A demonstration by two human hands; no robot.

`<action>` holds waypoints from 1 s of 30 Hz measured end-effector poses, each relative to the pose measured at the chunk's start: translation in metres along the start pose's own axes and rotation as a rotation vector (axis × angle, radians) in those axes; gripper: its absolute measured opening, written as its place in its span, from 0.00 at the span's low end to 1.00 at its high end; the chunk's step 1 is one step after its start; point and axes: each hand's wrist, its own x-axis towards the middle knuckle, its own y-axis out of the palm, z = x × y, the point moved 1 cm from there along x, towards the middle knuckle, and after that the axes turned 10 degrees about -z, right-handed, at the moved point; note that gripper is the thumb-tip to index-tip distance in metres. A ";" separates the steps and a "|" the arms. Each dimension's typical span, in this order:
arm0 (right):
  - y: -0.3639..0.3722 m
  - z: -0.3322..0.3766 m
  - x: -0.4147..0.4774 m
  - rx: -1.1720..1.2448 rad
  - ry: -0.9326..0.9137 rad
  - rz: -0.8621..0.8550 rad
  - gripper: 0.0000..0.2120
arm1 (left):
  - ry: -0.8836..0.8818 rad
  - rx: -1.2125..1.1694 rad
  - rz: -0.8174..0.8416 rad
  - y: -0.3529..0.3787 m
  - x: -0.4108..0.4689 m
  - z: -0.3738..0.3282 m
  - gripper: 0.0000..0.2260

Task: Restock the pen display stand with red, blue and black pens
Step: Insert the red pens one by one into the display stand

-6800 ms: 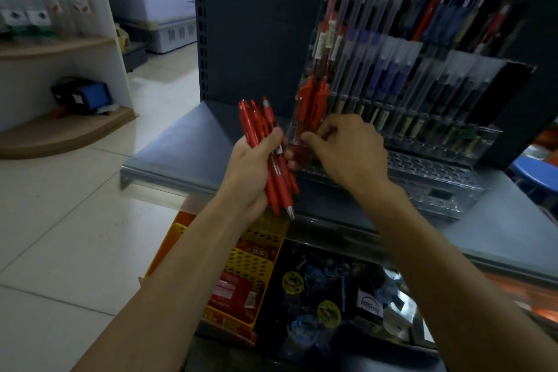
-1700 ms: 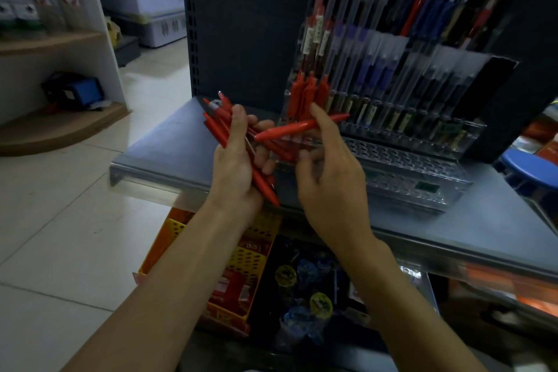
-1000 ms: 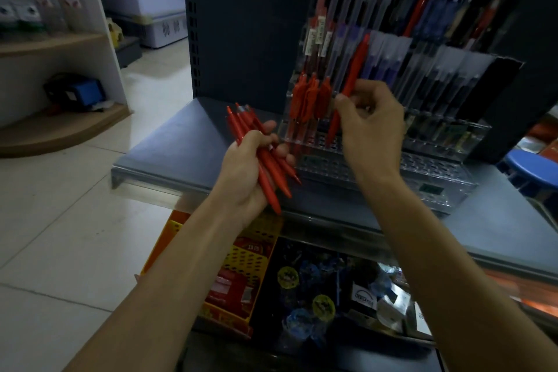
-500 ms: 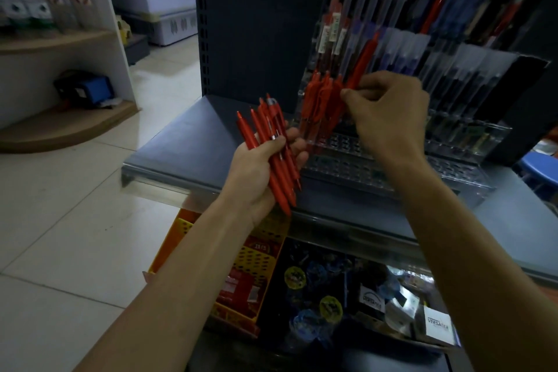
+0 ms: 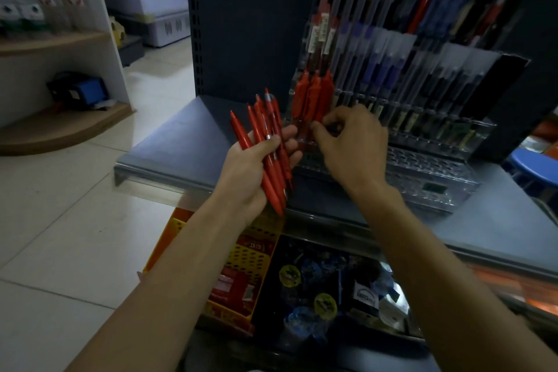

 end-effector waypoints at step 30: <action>-0.006 0.006 0.019 0.089 0.086 0.018 0.10 | 0.007 0.040 -0.001 -0.003 -0.004 -0.007 0.07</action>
